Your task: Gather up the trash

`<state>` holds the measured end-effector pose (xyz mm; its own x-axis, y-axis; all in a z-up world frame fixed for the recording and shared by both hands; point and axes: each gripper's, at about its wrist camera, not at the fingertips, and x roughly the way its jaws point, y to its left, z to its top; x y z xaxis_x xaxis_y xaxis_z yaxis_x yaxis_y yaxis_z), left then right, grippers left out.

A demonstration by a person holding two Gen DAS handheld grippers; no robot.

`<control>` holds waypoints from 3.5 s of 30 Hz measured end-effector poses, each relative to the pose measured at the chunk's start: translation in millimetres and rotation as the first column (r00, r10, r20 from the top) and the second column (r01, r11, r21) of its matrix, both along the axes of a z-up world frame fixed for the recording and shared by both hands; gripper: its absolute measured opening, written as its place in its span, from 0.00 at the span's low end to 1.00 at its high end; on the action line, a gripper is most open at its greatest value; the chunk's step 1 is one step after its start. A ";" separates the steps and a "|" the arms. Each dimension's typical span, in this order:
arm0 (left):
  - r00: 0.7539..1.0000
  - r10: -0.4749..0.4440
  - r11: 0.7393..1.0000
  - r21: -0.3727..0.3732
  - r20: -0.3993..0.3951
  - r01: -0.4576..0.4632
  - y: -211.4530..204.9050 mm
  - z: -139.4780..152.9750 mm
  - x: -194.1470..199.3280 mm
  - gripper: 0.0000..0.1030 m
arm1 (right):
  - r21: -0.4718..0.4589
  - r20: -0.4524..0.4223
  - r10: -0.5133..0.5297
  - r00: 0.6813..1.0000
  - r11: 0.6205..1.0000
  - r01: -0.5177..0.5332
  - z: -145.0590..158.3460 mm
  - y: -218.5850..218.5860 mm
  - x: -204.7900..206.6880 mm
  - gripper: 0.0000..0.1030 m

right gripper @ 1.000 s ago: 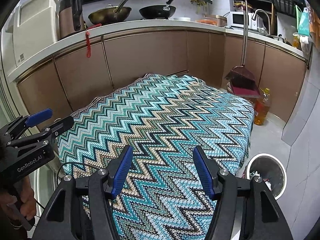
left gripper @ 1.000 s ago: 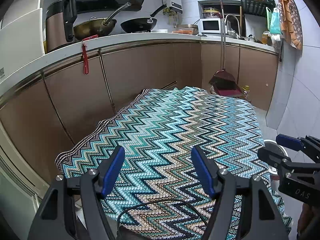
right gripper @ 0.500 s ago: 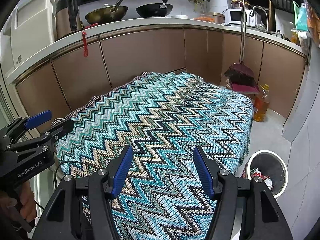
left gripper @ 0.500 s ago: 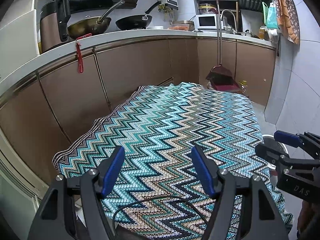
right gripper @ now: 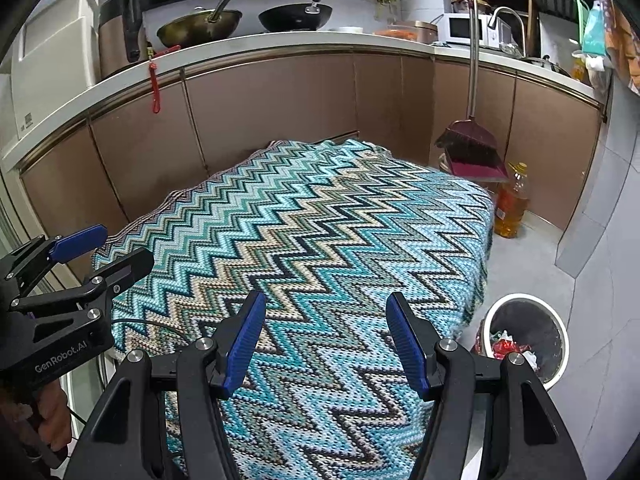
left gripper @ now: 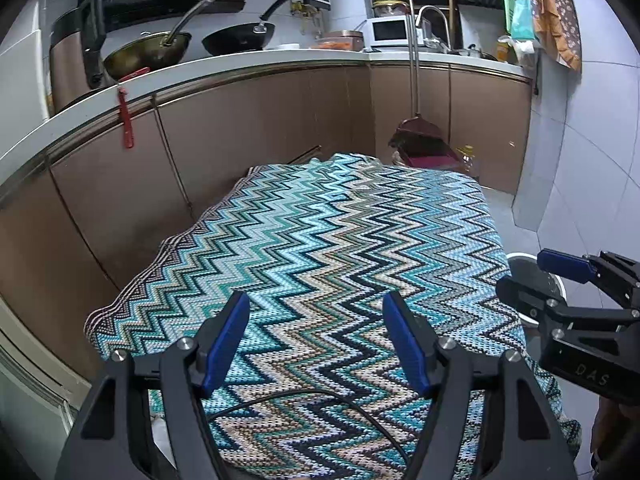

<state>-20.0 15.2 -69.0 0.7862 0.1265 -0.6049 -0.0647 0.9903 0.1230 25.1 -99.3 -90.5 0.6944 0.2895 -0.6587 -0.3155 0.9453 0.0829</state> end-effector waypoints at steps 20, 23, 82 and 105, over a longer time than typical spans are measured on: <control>0.997 -0.052 0.999 -0.007 -0.054 0.051 -12.5 -17.1 21.3 0.65 | -0.023 -0.033 -0.055 0.998 0.998 0.054 -16.6 -12.5 15.9 0.60; 0.997 -0.055 0.998 -0.009 -0.059 0.055 -10.9 -18.7 22.8 0.65 | -0.026 -0.036 -0.057 0.998 0.998 0.056 -18.2 -11.7 17.0 0.61; 0.998 -0.048 0.998 -0.043 -0.027 0.047 0.0 -16.7 19.9 0.65 | -0.070 0.010 -0.157 0.987 0.985 0.158 -17.3 -18.2 14.1 0.76; 0.998 -0.042 0.998 -0.051 0.039 0.044 -1.7 -4.4 14.4 0.65 | -0.059 0.049 -0.184 0.982 0.981 0.186 -7.9 -25.7 7.2 0.78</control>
<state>-5.5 13.4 -73.4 0.8124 0.0610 -0.5798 -0.0252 0.9973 0.0696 32.3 -125.0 -98.4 0.7604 0.1122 -0.6398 -0.1367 0.9906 0.0112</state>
